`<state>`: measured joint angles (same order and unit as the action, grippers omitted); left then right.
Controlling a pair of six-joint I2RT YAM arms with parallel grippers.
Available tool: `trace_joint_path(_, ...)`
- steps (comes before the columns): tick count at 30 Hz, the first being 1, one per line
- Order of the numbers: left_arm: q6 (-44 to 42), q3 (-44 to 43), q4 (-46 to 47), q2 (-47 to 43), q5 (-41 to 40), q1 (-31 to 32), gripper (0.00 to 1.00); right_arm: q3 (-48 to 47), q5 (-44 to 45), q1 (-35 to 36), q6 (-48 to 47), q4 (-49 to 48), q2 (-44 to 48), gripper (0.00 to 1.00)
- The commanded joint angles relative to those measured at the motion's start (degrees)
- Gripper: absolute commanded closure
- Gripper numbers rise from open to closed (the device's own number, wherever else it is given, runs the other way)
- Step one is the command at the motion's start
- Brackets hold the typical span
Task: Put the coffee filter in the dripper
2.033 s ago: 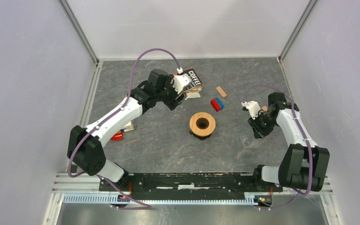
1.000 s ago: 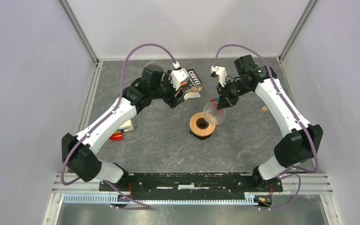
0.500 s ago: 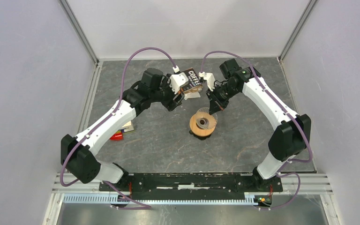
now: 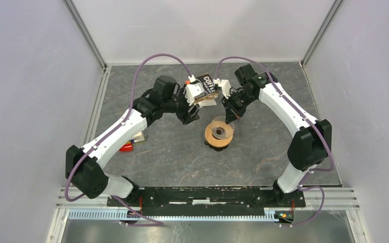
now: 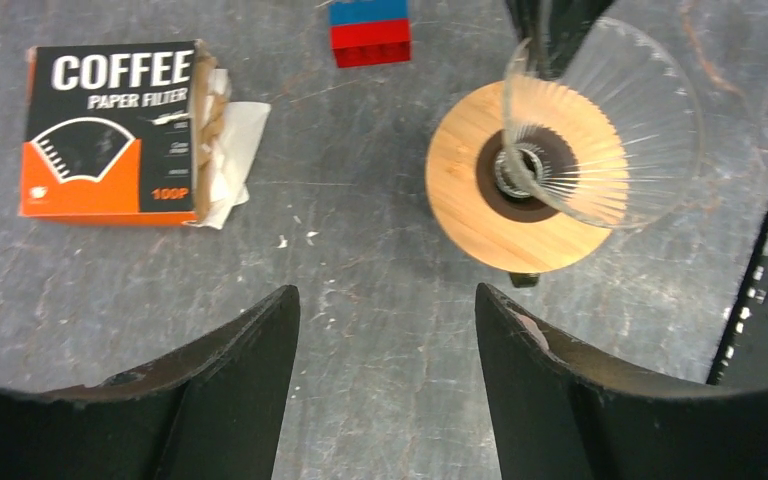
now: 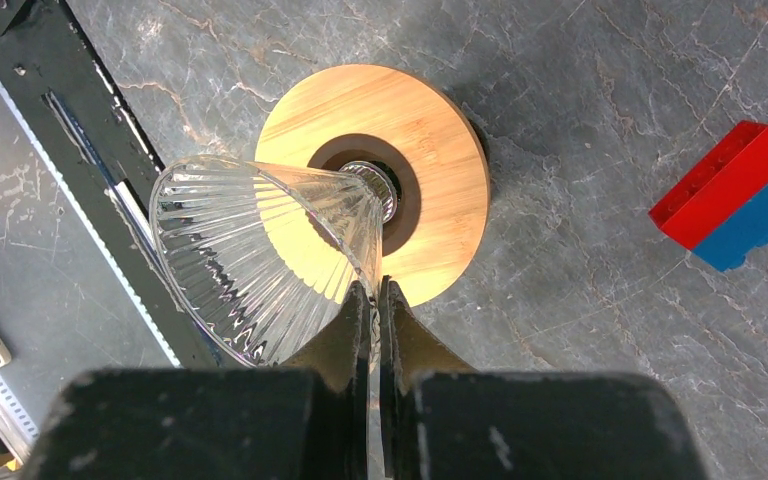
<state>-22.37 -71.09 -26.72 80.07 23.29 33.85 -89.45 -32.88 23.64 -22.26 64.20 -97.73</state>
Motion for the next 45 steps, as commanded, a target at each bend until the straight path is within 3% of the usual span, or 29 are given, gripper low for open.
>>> trace_joint_path(1, -0.7, 0.6, 0.6, -2.3, 8.7, 0.2, 0.29, -1.6, 0.4, 0.3, 1.2, -0.9, -0.9, 1.0)
trace_joint_path(9, -6.9, -2.2, -4.6, -0.8, 9.2, 3.6, 0.31, -1.6, 1.1, 1.1, 1.3, -1.1, -2.2, 1.0)
trace_joint_path(16, 11.9, -3.2, 1.4, 2.4, 7.2, 4.2, 0.35, -2.5, 2.0, 1.4, 1.4, -1.4, -3.0, 1.0)
trace_joint_path(19, 19.2, -3.9, 2.3, 3.6, 5.1, 4.2, 0.41, -2.7, 2.1, 1.4, 1.7, -1.5, -3.3, 1.0)
trace_joint_path(26, 28.8, -5.7, -1.8, 6.6, 3.7, 5.0, 0.51, -3.1, 2.5, 1.5, 2.1, -1.9, -4.1, 1.0)
trace_joint_path(32, 29.9, -6.7, -3.5, 9.6, 3.3, 6.4, 0.62, -3.9, 2.4, 1.6, 2.0, -1.8, -5.0, 1.0)
trace_joint_path(45, 29.6, -8.6, -4.2, 12.9, 3.0, 7.0, 0.73, -4.1, 2.2, 1.5, 1.8, -1.5, -5.1, 1.0)
